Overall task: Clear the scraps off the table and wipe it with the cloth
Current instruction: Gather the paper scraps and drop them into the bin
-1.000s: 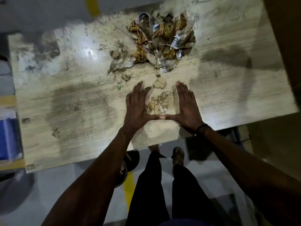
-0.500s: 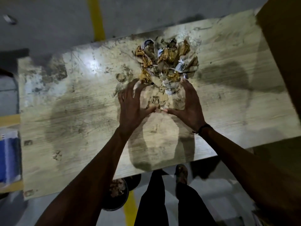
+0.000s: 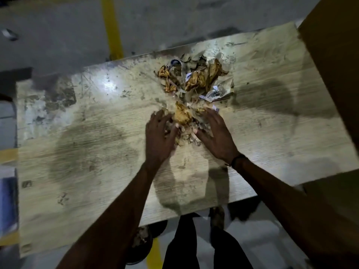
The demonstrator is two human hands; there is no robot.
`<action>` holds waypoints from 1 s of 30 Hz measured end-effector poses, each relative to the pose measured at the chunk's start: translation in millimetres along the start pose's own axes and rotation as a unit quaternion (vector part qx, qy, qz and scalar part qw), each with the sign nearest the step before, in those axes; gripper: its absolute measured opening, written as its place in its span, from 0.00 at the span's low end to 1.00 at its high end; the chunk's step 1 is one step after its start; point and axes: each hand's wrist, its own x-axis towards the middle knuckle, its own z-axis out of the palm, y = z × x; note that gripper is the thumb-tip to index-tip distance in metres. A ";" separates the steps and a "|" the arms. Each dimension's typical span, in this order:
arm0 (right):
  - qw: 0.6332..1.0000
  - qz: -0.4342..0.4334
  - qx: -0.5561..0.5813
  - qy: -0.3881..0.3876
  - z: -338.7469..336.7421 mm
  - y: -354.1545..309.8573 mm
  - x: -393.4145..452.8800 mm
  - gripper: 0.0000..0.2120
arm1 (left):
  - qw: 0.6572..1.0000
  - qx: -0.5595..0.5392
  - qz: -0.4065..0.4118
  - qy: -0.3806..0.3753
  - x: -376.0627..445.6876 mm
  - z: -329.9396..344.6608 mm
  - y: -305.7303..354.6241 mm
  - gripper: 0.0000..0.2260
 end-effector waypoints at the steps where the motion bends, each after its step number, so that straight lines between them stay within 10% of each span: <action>1: 1.000 -0.004 0.004 0.010 -0.7 -2.8 -9.1 0.30 | 1.000 -0.017 0.002 0.006 -10.3 0.6 3.7 0.18; 6: 0.995 0.014 0.009 0.097 -14.0 0.2 -21.6 0.25 | 0.991 -0.017 -0.021 0.129 -16.2 -18.6 9.1 0.20; 10: 0.978 0.072 0.057 0.187 -7.1 13.0 -1.1 0.22 | 0.996 -0.044 -0.017 0.071 16.3 -22.2 -0.4 0.23; 22: 0.961 0.124 0.168 0.182 54.5 -19.0 11.1 0.20 | 0.990 -0.135 0.020 0.044 -10.8 34.3 39.5 0.17; 30: 0.890 0.218 0.356 0.182 69.8 -54.0 9.4 0.17 | 0.934 -0.314 -0.122 0.116 -17.2 51.4 66.0 0.08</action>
